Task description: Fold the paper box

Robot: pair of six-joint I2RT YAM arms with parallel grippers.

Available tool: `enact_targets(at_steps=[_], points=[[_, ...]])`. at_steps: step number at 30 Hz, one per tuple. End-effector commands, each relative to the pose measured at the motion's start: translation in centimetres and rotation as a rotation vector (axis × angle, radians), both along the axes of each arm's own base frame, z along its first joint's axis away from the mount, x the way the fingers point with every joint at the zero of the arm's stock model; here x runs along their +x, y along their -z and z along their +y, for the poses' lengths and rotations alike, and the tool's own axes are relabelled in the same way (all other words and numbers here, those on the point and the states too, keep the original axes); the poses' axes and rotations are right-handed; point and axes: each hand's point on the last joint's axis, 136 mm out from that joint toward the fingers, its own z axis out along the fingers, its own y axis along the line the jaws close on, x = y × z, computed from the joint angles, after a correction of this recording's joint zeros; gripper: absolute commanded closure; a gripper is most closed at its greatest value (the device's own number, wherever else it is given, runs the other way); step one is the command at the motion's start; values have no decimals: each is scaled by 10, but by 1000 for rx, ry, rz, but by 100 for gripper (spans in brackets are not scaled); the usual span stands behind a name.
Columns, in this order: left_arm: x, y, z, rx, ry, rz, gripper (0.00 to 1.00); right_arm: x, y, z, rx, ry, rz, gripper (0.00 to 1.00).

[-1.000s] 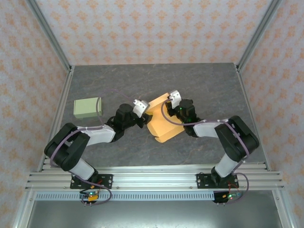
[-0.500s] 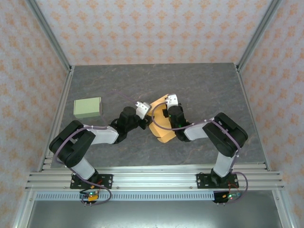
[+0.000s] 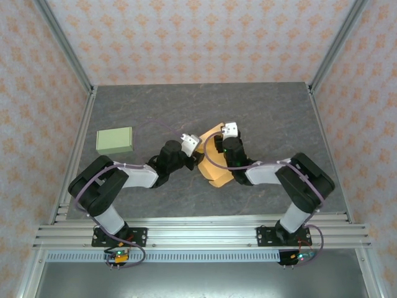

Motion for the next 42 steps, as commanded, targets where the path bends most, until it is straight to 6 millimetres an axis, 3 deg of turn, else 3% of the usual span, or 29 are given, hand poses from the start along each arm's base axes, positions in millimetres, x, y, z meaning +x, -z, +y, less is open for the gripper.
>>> enact_targets(at_steps=[1, 3, 7, 9, 11, 13, 14, 17, 21, 23, 29, 33, 35, 38, 42], points=[[-1, 13, -7, 49, 24, 9, 78, -26, -11, 22, 61, -209, 63, 39], [3, 17, -3, 67, 3, 8, 78, -41, -6, 23, 35, -280, 119, 37], [4, 23, -1, 101, 0, 13, 78, -59, -16, -12, 112, -169, 171, 32], [3, 27, -1, 116, 5, 16, 78, -61, -26, -34, 185, -53, 202, 27], [2, 31, -1, 122, 9, 23, 78, -60, -37, -56, 261, 66, 276, 15], [0, 33, -2, 119, 21, 29, 78, -52, -43, -66, 343, 132, 364, 9], [-2, 34, -4, 117, 35, 28, 78, -47, -42, -62, 376, 106, 427, 9], [-4, 41, -7, 134, 46, 23, 78, -30, -33, -45, 455, 25, 611, 17], [-9, 48, -10, 161, 72, 4, 78, -18, -26, -25, 449, -65, 733, 29], [-8, 50, -8, 164, 60, 2, 78, -17, -13, -21, 419, -77, 800, 40], [-8, 49, -6, 179, 58, -7, 78, -11, 44, -35, 329, 8, 918, 55], [-9, 50, -5, 192, 65, -7, 78, -16, 72, -43, 321, 47, 964, 58], [-8, 50, -4, 197, 61, -13, 78, -16, 70, -41, 339, 35, 962, 58], [-8, 51, -5, 202, 67, -8, 78, -13, 49, -40, 361, 23, 909, 57], [-7, 48, -5, 186, 50, -2, 78, -6, 10, -53, 330, 26, 741, 37]])
